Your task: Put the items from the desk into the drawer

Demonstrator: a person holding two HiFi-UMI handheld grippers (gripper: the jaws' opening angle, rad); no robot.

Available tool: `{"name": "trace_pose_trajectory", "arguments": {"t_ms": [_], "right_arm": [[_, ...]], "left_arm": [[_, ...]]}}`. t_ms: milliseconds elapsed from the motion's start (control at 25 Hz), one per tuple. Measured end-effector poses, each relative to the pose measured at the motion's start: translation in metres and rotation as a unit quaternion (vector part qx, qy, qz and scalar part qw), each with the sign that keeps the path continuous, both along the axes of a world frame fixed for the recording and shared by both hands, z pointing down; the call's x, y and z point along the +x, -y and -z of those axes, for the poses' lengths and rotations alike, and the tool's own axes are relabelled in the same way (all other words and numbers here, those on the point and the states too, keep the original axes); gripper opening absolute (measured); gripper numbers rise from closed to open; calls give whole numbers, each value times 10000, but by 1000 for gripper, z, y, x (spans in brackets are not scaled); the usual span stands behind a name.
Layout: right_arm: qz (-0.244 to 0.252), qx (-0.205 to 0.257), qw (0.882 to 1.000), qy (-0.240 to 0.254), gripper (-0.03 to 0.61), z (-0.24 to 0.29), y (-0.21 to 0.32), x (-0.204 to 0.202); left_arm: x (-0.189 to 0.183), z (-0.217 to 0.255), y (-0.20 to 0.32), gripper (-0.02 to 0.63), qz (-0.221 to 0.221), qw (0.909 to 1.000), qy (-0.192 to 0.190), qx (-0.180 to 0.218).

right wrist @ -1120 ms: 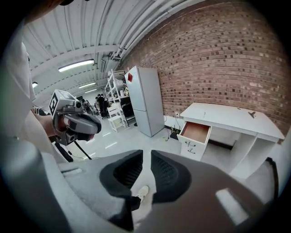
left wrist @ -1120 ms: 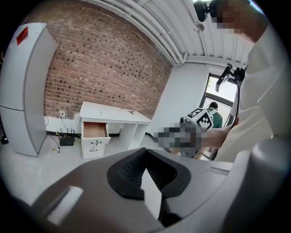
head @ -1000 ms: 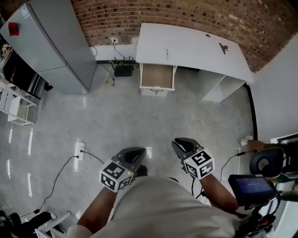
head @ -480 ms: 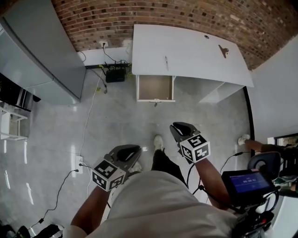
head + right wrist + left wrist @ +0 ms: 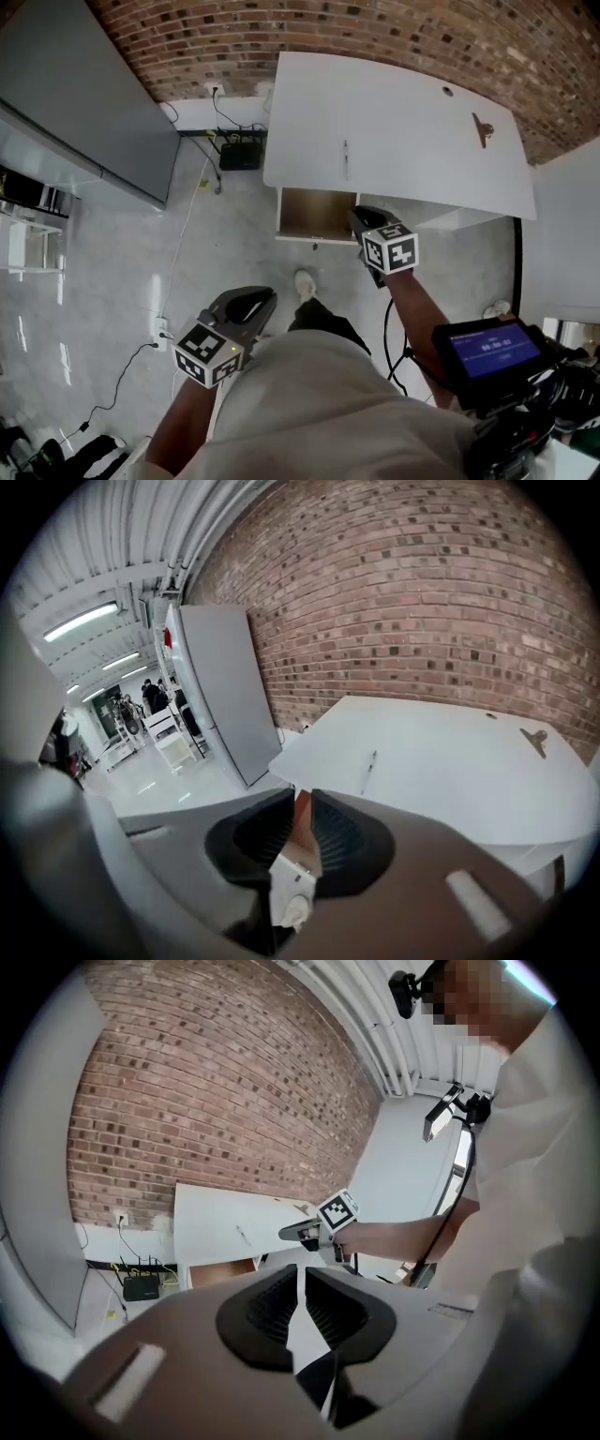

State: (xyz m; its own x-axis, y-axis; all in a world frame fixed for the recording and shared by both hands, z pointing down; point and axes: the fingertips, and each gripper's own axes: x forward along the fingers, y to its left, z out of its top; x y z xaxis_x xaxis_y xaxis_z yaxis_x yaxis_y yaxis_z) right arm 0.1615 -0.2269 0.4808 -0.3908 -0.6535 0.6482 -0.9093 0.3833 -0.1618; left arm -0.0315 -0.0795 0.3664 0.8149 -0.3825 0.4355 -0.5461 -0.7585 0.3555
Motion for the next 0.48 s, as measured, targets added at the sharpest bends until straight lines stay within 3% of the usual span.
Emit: {"name": "trace_pose_trajectory", "arguments": {"t_ms": [200, 480], "right_arm": [[36, -322, 9995, -45, 43, -43, 83, 29], [-150, -919, 9956, -76, 63, -105, 156, 50]], "left_arm": [[29, -1, 55, 34, 240, 9996, 105, -57], [39, -9, 96, 34, 569, 9976, 313, -248]]}}
